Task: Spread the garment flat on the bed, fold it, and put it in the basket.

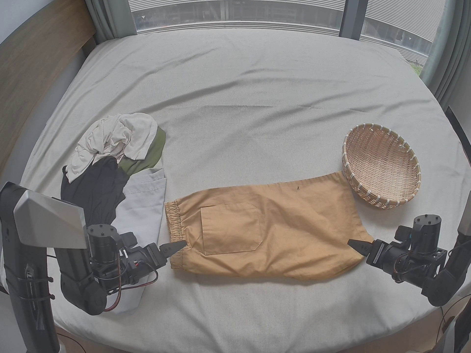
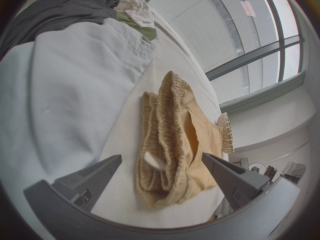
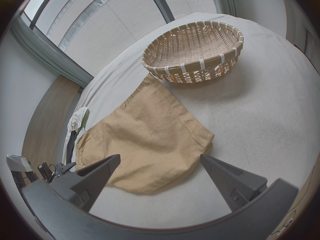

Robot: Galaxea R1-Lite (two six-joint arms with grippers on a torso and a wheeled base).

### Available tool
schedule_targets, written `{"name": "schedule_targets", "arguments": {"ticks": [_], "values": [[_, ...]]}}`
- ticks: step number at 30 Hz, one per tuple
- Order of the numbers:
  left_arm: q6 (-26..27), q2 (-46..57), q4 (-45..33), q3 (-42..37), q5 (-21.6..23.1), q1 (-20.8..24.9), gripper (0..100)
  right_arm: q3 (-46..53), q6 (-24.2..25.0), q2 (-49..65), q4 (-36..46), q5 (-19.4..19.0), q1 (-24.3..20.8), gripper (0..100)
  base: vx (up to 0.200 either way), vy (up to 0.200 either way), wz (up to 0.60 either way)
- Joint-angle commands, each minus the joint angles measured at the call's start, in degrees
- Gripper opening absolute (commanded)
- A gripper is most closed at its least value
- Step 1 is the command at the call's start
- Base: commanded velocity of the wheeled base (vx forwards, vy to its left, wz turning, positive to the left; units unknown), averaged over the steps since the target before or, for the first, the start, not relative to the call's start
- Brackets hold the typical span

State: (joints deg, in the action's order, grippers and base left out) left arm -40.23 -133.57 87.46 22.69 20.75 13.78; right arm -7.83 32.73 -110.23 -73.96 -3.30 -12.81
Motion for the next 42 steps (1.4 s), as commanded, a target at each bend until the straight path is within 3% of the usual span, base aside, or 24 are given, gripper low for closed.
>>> {"name": "schedule_targets", "arguments": {"ticks": [1, 10, 11, 17, 26, 29, 30, 36, 42], "values": [[-0.20, -2.83, -0.53, 4.56, -0.01, 1.61, 100, 0.27, 0.05, 1.33, -0.75, -0.04, -0.55, 100, 0.000, 0.000, 0.00], [-1.96, -4.86, -2.73, 10.54, -0.45, 2.04, 100, 0.44, 0.05, 2.91, -1.01, -0.04, -0.37, 100, 0.000, 0.000, 0.00], [-2.13, -4.86, -2.99, 10.45, -0.53, 1.87, 0, 0.53, 0.05, 3.53, -0.92, -0.04, -0.28, 100, 0.000, 0.000, 0.00], [-3.80, -1.52, -2.82, 8.43, -0.53, 1.87, 0, 0.53, 0.14, 3.44, -0.92, -0.04, -0.37, 100, 0.000, 0.000, 0.00], [-4.24, 14.30, -7.30, -0.71, 0.96, -0.06, 0, 0.18, 0.14, 3.26, -1.01, -0.12, 0.16, 100, 0.000, 0.000, 0.00], [-4.07, 19.14, -12.66, -1.77, 2.10, -3.49, 0, -0.08, 0.05, 3.26, -1.01, -0.12, 0.16, 100, 0.000, 0.000, 0.00], [-4.07, 21.86, -15.21, -2.30, 3.77, -6.83, 0, -0.08, 0.14, 3.18, -1.01, -0.12, 0.16, 100, 0.000, 0.000, 0.00], [-3.98, 28.10, -21.19, -2.56, 8.34, -13.86, 0, -0.52, 0.05, 3.18, -1.10, -0.21, 0.07, 100, 0.000, 0.000, 0.00], [-2.31, 30.04, -24.70, -2.56, 10.10, -15.88, 0, -0.70, 0.23, 3.09, -1.10, -0.30, -0.55, 100, 0.000, 0.000, 0.00]]}}
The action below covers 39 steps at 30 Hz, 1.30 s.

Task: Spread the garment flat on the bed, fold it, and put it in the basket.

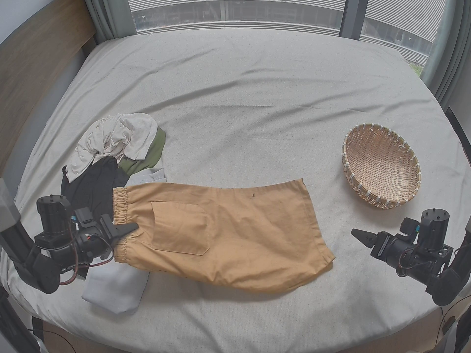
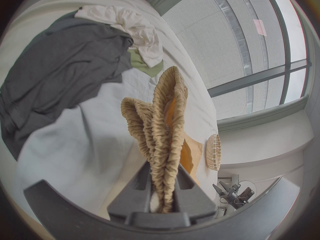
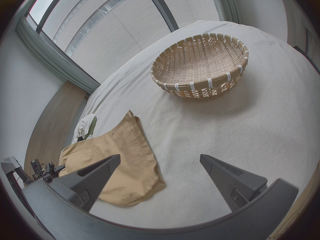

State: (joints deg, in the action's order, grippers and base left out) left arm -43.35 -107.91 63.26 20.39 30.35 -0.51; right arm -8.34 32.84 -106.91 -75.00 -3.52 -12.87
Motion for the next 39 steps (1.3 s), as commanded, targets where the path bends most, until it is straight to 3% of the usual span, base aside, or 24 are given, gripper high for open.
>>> {"name": "schedule_targets", "arguments": {"ticks": [1, 4, 10, 11, 18, 31, 39], "values": [[1.25, 4.38, -0.59, -0.27, 0.50, -1.16, 0, -0.10, 0.12, -0.23, -0.06, -0.17, -0.57, 100, 0.000, 0.000, 0.00], [1.78, 4.11, -0.59, 0.17, 0.41, 2.18, 0, -0.10, 0.12, -0.23, -0.33, -0.17, -0.93, 100, 0.000, 0.000, 0.00], [1.95, 3.58, -0.77, 4.04, -0.30, 13.17, 0, 0.08, 0.21, -0.23, -0.33, -0.17, -1.19, 100, 0.000, 0.000, 0.00], [1.95, 2.18, -0.77, 5.88, -0.74, 16.24, 0, -0.10, 0.29, -0.32, -0.33, -0.26, -1.19, 100, 0.000, 0.000, 0.00], [1.95, -3.62, -0.24, 12.56, -4.60, 25.39, 0, -0.36, 0.38, -0.32, -0.41, -0.34, -1.89, 100, 0.000, 0.000, 0.00], [1.51, -15.14, -0.85, 25.40, -4.69, 33.65, 0, -1.42, 3.02, -0.75, -1.20, -0.26, -3.30, 100, 0.000, 0.000, 0.00], [1.51, -19.71, -0.85, 29.18, -6.10, 35.49, 0, -0.98, 3.37, -3.39, -5.34, 0.01, -3.74, 100, 0.000, 0.000, 0.00]]}}
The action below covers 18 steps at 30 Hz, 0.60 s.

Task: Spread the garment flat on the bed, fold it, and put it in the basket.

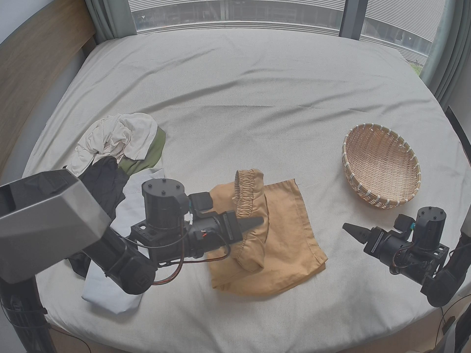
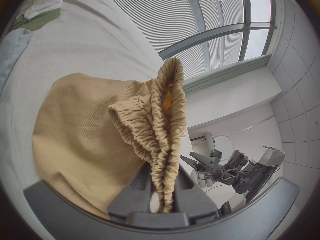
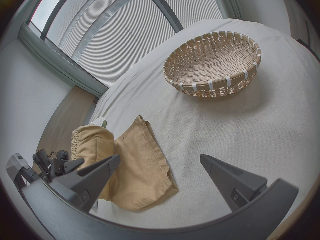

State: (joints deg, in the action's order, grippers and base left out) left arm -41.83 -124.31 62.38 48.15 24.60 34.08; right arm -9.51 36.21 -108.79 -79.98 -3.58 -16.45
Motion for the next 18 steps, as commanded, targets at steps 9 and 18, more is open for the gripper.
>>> {"name": "schedule_targets", "arguments": {"ticks": [9, 18], "values": [[-0.01, -6.56, 0.46, 4.14, -3.86, 0.72, 100, 0.28, -0.08, -3.80, -2.72, -0.02, -0.25, 100, 0.000, 0.000, 0.00], [-0.10, -5.24, -0.06, 2.56, -6.06, 1.34, 100, 0.72, 0.09, -6.96, -2.81, -0.20, -2.19, 100, 0.000, 0.000, 0.00]]}}
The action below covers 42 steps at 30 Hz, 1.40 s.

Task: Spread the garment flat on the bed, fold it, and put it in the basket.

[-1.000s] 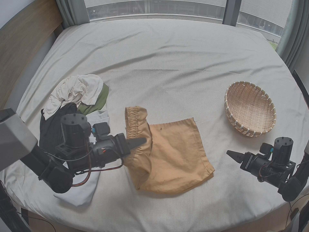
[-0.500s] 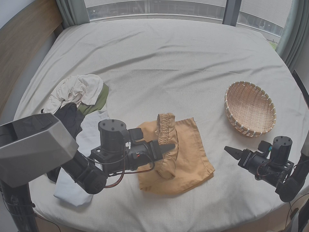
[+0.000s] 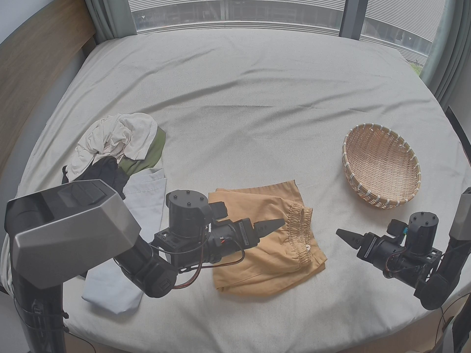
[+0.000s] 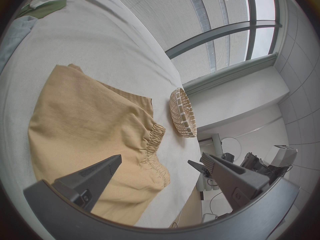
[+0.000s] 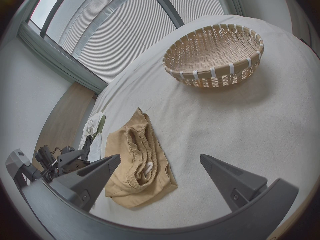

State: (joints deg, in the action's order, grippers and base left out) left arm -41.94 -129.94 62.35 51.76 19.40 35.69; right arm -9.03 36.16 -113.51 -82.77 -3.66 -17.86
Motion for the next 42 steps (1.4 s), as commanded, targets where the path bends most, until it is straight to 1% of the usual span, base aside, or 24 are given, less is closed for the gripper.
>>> {"name": "schedule_targets", "arguments": {"ticks": [1, 3, 8, 10, 11, 12, 13, 14, 16, 18, 22, 24, 27, 28, 33, 37, 38, 39, 40, 41, 42], "values": [[0.01, 0.39, -0.04, -1.05, -0.85, -0.27, 100, 0.24, 0.14, -2.25, -0.02, -0.12, -0.77, 100, 0.000, 0.000, 0.00], [0.10, 3.20, 0.57, -4.74, -1.38, -1.77, 100, -0.02, 0.67, -4.53, -0.37, -0.21, -1.56, 100, 0.000, 0.000, 0.00], [0.36, 11.29, 0.66, -12.21, -0.76, -4.05, 100, -0.46, 2.25, -8.49, -3.71, -0.47, -4.03, 100, 0.000, 0.000, 0.00], [0.71, 13.40, 0.75, -14.76, -0.76, -4.76, 100, -1.34, 2.25, -9.98, -3.71, -0.47, -4.73, 100, 0.000, 0.000, 0.00], [0.71, 13.40, 0.75, -14.76, -0.76, -4.76, 100, -1.34, 2.25, -9.98, -3.71, -0.47, -4.73, 100, 0.000, 0.000, 0.00], [0.98, 15.15, 0.84, -17.40, -0.76, -5.28, 100, -2.48, 2.34, -11.21, -3.71, -0.47, -5.17, 100, 0.000, 0.000, 0.00], [0.98, 15.24, 0.84, -17.66, -0.76, -5.37, 100, -2.57, 2.34, -11.39, -3.71, -0.47, -5.17, 100, 0.000, 0.000, 0.00], [1.42, 16.74, 1.28, -20.21, -0.85, -5.99, 100, -3.54, 2.51, -12.35, -3.71, -0.47, -5.43, 100, 0.000, 0.000, 0.00], [1.59, 17.26, 2.16, -21.79, -0.85, -6.60, 100, -4.33, 2.51, -12.97, -3.53, -0.56, -5.52, 100, 0.000, 0.000, 0.00], [1.59, 17.79, 4.79, -23.99, -0.85, -8.01, 100, -5.64, 2.51, -14.11, -3.01, -1.26, -5.43, 100, 0.000, 0.000, 0.00], [1.51, 17.88, 8.57, -27.77, -0.94, -9.85, 100, -7.75, 2.51, -16.04, -2.83, -1.35, -5.61, 100, 0.000, 0.000, 0.00], [1.51, 17.88, 8.92, -28.21, -0.94, -10.03, 100, -8.02, 2.51, -16.13, -2.83, -1.35, -5.61, 100, 0.000, 0.000, 0.00], [1.51, 19.90, 11.65, -32.43, -0.50, -11.79, 100, -10.13, 2.51, -17.63, -2.66, -1.44, -6.57, 100, 0.000, 0.000, 0.00], [1.51, 19.90, 11.65, -32.43, -0.50, -11.79, 100, -10.13, 2.51, -17.63, -2.66, -1.44, -6.57, 100, 0.000, 0.000, 0.00], [1.86, 23.59, 11.82, -37.17, 2.49, -14.51, 100, -11.97, 3.31, -17.71, -1.34, -1.70, -7.98, 100, 0.000, 0.000, 0.00], [4.67, 26.84, 11.82, -41.13, 5.65, -18.20, 100, -13.29, 4.54, -17.63, -1.07, -1.62, -9.65, 100, 0.000, 0.000, 0.00], [4.67, 26.93, 11.82, -41.30, 5.65, -18.38, 100, -13.29, 4.54, -17.63, -1.07, -1.70, -9.65, 100, 0.000, 0.000, 0.00], [5.46, 27.63, 11.91, -42.36, 6.27, -19.61, 100, -13.73, 4.54, -17.80, -1.07, -1.70, -9.91, 100, 0.000, 0.000, 0.00], [5.55, 27.72, 11.91, -42.53, 6.36, -19.87, 100, -13.82, 4.54, -17.80, -1.07, -1.70, -10.00, 100, 0.000, 0.000, 0.00], [5.90, 28.43, 12.00, -43.59, 6.62, -21.46, 100, -14.17, 4.62, -17.80, -1.07, -2.23, -10.71, 100, 0.000, 0.000, 0.00], [5.90, 28.60, 12.18, -43.85, 6.80, -21.72, 100, -14.17, 4.62, -17.71, -1.07, -2.50, -10.88, 100, 0.000, 0.000, 0.00]]}}
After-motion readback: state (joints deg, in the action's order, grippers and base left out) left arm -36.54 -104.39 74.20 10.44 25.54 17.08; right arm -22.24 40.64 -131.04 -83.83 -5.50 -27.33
